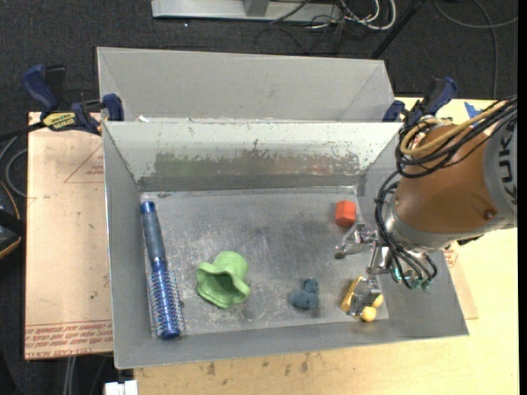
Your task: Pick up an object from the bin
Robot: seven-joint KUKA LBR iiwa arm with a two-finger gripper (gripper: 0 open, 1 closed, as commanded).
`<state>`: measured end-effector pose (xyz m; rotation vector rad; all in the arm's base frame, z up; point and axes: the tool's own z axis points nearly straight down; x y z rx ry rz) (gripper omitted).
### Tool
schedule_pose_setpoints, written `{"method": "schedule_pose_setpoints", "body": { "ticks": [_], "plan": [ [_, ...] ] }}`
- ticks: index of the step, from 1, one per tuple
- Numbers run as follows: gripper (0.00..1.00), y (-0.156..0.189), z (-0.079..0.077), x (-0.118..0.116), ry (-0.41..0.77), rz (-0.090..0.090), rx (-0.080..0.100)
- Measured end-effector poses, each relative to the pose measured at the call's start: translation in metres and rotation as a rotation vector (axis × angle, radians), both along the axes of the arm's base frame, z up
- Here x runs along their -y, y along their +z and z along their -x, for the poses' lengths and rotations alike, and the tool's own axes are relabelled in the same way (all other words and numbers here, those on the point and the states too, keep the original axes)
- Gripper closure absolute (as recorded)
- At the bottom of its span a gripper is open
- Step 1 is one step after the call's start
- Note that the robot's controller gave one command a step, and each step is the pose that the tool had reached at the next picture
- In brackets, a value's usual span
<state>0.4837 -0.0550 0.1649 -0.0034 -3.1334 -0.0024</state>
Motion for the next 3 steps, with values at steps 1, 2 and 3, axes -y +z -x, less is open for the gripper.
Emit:
{"method": "schedule_pose_setpoints", "body": {
  "ticks": [1,2,3],
  "plan": [
    [0.0,-0.091,-0.019,0.078,0.329,-0.002,0.013],
    [0.0,-0.063,-0.014,0.096,0.324,0.002,0.013],
    [0.0,-0.045,-0.012,0.08,0.204,-0.001,0.012]
  ]
}}
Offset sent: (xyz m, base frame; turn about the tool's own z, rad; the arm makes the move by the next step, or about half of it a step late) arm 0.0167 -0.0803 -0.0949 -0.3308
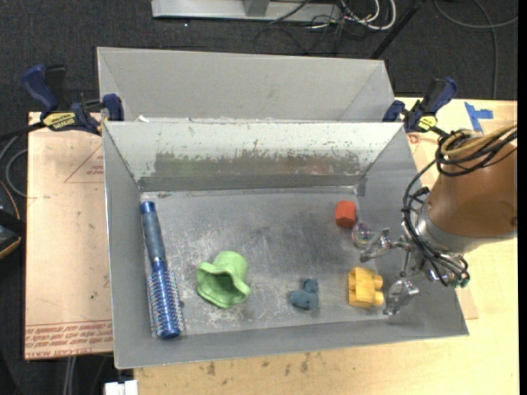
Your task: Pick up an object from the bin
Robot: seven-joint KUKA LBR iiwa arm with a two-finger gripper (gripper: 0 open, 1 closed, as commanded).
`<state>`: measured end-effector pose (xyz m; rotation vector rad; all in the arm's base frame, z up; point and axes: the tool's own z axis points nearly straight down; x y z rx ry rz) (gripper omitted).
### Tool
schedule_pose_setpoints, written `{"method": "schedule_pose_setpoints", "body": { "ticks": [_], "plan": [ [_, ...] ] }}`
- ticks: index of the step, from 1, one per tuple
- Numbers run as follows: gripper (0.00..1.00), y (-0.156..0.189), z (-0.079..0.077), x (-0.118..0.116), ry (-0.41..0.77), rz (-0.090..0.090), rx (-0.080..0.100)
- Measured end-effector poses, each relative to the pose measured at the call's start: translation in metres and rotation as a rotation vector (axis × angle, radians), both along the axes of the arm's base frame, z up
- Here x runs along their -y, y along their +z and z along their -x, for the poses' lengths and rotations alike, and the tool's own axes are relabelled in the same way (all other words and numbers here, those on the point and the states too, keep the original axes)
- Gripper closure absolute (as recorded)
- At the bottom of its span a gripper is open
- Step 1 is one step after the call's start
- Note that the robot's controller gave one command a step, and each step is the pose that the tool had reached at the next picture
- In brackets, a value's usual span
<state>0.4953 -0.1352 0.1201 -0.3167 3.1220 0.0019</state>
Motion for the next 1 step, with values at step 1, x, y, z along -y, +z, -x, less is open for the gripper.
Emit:
{"method": "schedule_pose_setpoints", "body": {
  "ticks": [1],
  "plan": [
    [0.0,-0.0453,0.0058,0.0123,-0.107,0.0,0.012]
  ]
}}
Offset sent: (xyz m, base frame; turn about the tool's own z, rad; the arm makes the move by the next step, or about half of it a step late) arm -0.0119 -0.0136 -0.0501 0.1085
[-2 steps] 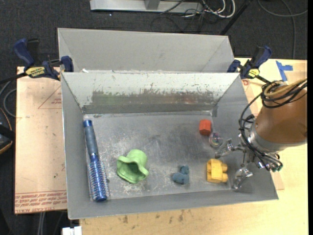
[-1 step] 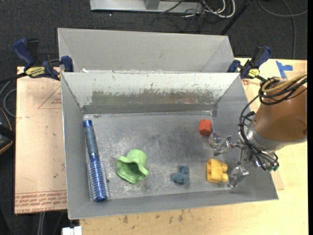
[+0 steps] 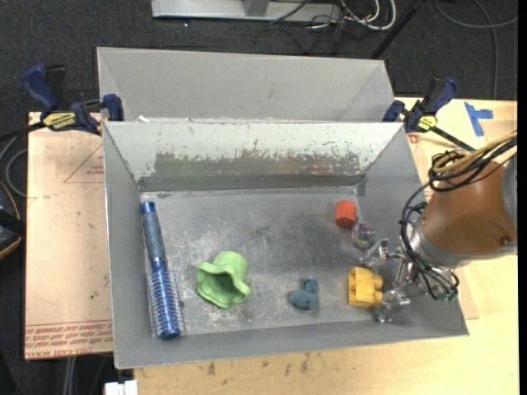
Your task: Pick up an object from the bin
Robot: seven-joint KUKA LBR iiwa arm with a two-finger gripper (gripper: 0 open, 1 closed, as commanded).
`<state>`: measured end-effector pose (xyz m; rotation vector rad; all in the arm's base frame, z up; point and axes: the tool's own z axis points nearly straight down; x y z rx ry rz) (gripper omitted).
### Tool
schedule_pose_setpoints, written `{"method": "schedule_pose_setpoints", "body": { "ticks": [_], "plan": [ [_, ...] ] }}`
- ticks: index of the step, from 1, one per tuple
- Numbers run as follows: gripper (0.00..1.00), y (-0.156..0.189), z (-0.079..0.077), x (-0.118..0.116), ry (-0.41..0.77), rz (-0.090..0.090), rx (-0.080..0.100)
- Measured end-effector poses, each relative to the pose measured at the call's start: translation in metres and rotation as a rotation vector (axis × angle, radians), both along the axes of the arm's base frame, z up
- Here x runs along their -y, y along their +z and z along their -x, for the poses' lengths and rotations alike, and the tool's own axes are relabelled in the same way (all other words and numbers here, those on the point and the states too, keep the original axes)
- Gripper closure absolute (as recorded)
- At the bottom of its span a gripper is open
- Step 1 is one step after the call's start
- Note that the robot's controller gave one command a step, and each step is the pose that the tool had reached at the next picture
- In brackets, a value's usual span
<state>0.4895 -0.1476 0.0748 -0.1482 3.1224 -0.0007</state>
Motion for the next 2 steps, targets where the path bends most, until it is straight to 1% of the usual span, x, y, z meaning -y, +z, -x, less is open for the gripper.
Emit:
{"method": "schedule_pose_setpoints", "body": {
  "ticks": [1,2],
  "plan": [
    [0.0,0.0016,-0.0024,-0.0008,0.001,0.0,-0.009],
    [1.0,0.0023,-0.003,-0.0003,0.001,0.001,-0.007]
  ]
}}
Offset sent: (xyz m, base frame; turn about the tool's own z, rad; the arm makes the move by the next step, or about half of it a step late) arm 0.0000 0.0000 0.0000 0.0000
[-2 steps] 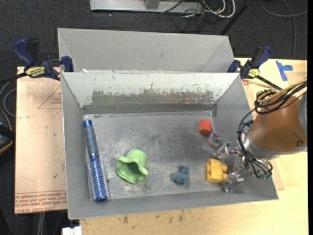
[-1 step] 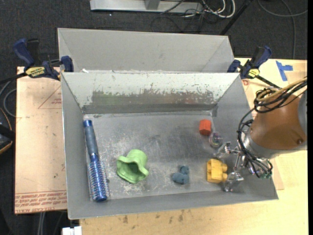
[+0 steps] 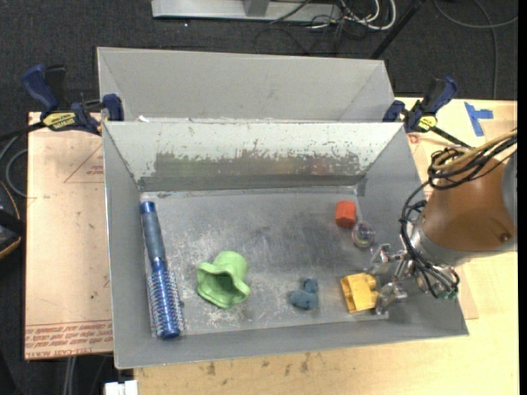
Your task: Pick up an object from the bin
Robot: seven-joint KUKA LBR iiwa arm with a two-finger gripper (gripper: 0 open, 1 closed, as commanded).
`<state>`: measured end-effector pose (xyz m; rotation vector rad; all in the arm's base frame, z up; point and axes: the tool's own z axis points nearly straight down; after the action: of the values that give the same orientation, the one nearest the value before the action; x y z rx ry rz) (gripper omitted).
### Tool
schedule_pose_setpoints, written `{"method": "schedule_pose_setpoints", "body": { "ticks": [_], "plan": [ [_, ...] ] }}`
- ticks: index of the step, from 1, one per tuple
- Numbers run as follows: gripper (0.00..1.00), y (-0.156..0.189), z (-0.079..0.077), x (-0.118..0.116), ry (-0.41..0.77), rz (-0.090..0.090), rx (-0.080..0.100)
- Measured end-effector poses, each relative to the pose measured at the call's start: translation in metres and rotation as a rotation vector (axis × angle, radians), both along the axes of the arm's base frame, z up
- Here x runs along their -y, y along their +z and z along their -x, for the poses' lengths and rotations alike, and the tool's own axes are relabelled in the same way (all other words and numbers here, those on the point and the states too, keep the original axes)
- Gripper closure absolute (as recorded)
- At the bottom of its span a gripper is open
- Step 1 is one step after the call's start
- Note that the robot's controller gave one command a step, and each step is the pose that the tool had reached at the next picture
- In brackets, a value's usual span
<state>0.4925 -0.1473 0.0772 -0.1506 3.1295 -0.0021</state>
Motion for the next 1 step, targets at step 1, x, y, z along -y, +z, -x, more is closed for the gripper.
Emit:
{"method": "schedule_pose_setpoints", "body": {
  "ticks": [1],
  "plan": [
    [1.0,0.0336,-0.0015,-0.0007,0.001,-0.001,-0.003]
  ]
}}
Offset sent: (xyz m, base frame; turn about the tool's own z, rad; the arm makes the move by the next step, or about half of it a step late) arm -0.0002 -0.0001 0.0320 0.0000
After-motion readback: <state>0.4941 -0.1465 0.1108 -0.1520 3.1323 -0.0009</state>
